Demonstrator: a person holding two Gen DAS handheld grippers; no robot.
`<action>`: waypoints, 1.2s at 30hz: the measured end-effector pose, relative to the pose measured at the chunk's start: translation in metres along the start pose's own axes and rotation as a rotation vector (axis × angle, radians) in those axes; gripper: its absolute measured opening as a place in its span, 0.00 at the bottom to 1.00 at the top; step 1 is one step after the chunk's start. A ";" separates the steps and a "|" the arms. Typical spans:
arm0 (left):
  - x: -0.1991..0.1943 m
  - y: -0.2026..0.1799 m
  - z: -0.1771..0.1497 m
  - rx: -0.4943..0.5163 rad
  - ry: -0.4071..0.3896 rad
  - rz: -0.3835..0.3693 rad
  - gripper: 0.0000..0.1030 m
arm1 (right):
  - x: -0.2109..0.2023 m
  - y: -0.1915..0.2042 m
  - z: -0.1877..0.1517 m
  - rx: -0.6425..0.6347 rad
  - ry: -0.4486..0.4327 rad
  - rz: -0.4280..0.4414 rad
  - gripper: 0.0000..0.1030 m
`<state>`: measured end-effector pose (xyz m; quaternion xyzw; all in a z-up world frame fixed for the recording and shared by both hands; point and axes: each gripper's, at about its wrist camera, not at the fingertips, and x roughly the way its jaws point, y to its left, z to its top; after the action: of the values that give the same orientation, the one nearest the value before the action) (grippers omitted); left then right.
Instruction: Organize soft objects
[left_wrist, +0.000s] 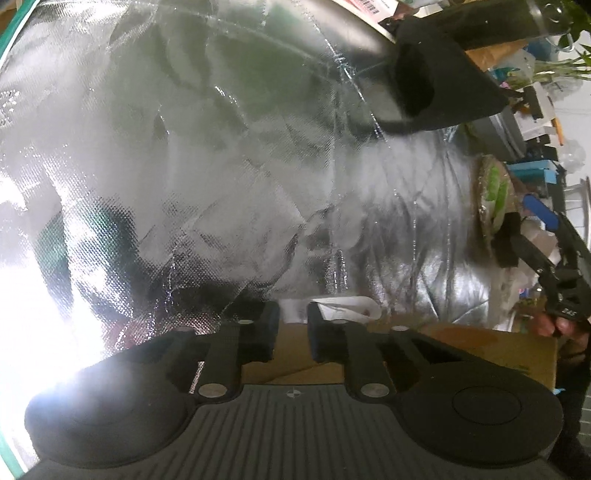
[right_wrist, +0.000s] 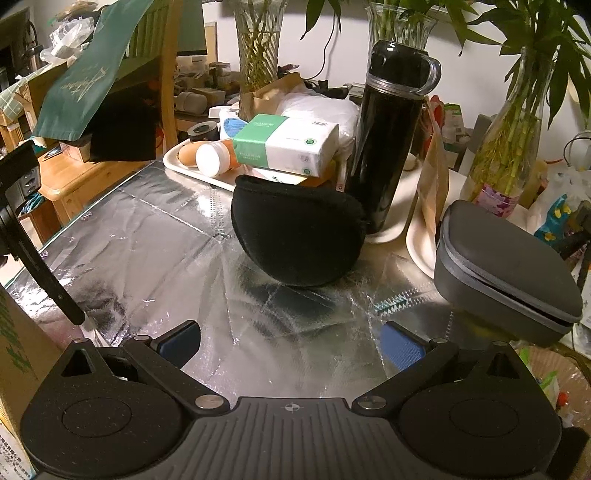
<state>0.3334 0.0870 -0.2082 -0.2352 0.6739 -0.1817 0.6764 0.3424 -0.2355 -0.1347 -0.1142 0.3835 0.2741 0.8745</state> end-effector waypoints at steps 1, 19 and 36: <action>0.000 0.000 0.000 -0.001 -0.004 0.007 0.07 | 0.000 0.000 0.000 0.000 0.002 0.000 1.00; -0.044 -0.011 -0.008 0.132 -0.320 0.194 0.19 | -0.001 0.003 0.001 -0.015 0.004 -0.013 1.00; -0.020 -0.039 -0.005 0.482 -0.293 0.243 0.55 | -0.002 0.004 0.002 -0.018 -0.004 -0.010 1.00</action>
<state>0.3302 0.0659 -0.1700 -0.0095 0.5300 -0.2183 0.8193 0.3402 -0.2328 -0.1320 -0.1234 0.3789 0.2732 0.8756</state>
